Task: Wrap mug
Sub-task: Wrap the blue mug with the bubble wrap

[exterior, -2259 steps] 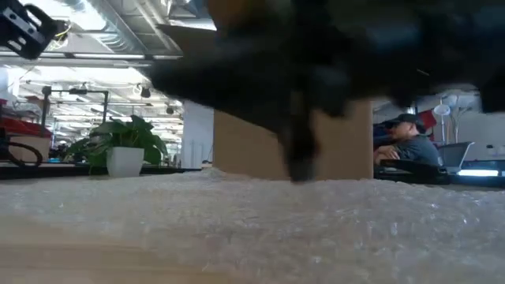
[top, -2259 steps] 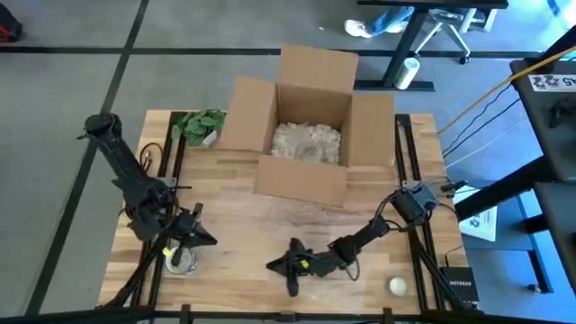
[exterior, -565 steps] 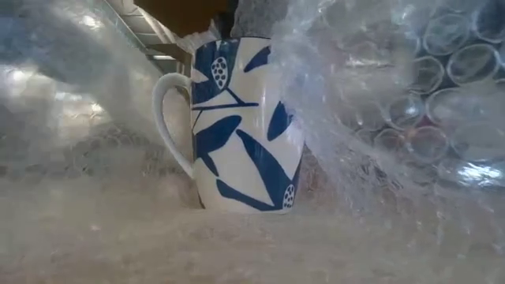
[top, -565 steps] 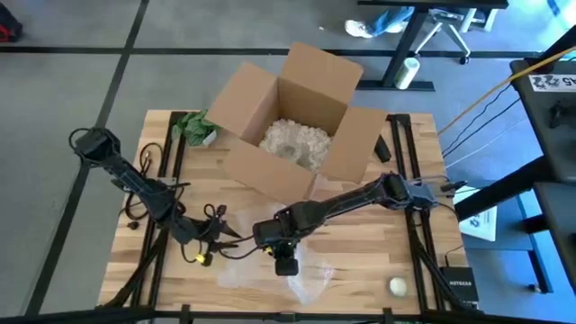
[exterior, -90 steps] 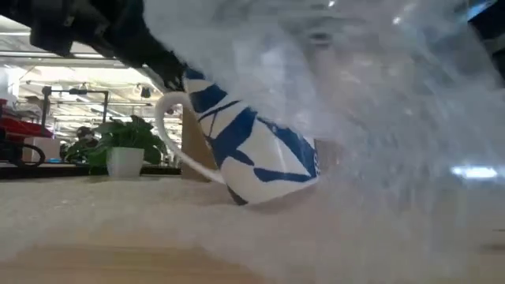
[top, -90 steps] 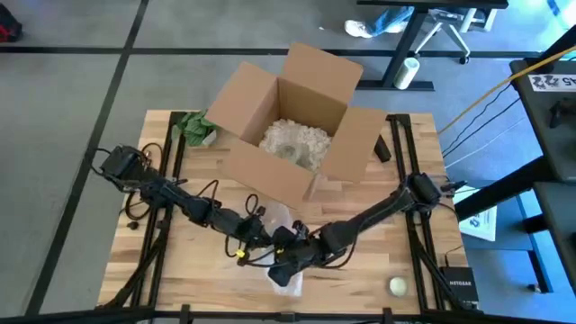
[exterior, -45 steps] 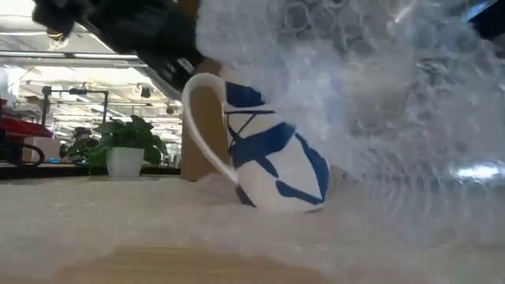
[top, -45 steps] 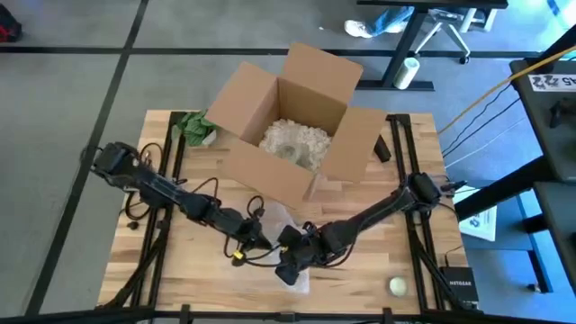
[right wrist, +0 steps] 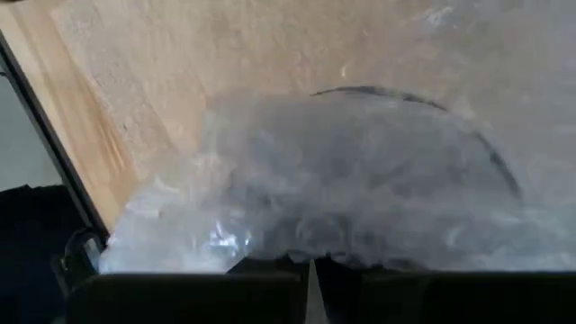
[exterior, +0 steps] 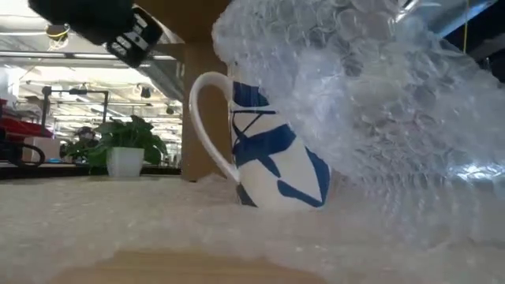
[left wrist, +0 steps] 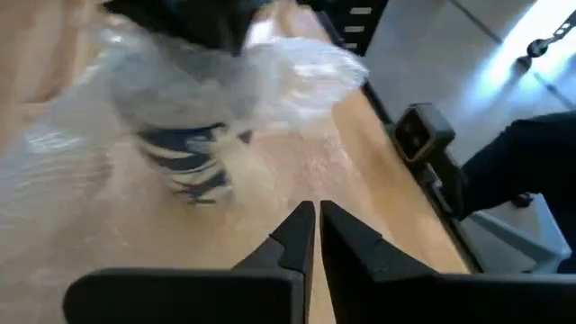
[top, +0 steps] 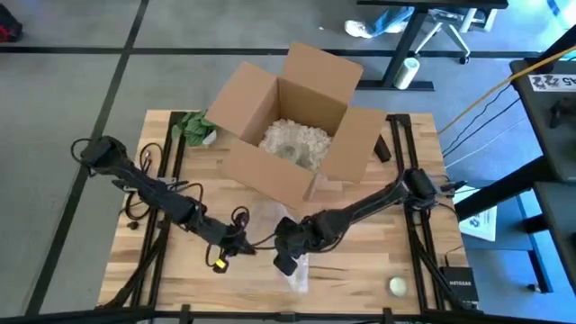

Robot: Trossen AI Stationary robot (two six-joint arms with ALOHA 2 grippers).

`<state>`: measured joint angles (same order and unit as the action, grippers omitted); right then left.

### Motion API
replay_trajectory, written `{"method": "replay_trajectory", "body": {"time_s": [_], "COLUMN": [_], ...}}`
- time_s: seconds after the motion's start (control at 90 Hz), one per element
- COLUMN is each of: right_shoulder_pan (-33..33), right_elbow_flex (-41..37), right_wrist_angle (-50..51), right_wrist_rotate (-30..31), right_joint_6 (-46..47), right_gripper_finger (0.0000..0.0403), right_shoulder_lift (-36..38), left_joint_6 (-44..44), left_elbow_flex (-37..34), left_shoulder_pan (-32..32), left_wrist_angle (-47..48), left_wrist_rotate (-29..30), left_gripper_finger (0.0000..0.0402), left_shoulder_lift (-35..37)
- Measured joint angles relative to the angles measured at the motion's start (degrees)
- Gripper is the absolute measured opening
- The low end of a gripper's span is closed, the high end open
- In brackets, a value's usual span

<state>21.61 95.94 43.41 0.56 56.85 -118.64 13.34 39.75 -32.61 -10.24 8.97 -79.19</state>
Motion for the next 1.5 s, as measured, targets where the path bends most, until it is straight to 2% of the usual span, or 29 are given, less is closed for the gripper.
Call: {"method": "replay_trajectory", "body": {"time_s": [0.189,0.5,0.667,0.789,1.211,1.5], "right_shoulder_pan": [-0.3,-0.4,-0.4,-0.3,-0.3,0.2], "right_elbow_flex": [0.1,0.0,0.0,0.0,0.0,7.8], "right_wrist_angle": [-1.0,-3.0,-3.4,-3.7,-6.3,3.1], "right_wrist_rotate": [-3.2,-7.9,-8.7,-8.1,-7.1,-3.6], "right_joint_6": [-1.0,-3.1,-4.1,-4.7,-4.6,-4.2], "right_gripper_finger": [0.0000,0.0000,0.0000,0.0000,0.0000,0.0000], "right_shoulder_lift": [-1.7,-2.1,-2.1,-2.1,-2.3,-2.3], "left_joint_6": [-2.7,-4.6,-6.7,-7.9,-4.8,-2.8], "left_elbow_flex": [0.0,0.3,0.3,0.3,0.3,0.4], "left_shoulder_pan": [-1.2,1.9,2.3,2.3,5.5,5.7], "left_wrist_angle": [-8.5,-21.2,-26.7,-26.9,-26.2,-23.4], "left_wrist_rotate": [0.2,1.4,2.2,4.5,4.5,4.5], "left_gripper_finger": [0.0003,0.0003,0.0003,0.0003,0.0003,0.0003], "left_shoulder_lift": [-4.1,-14.2,-15.2,-15.0,-15.6,-15.8]}}
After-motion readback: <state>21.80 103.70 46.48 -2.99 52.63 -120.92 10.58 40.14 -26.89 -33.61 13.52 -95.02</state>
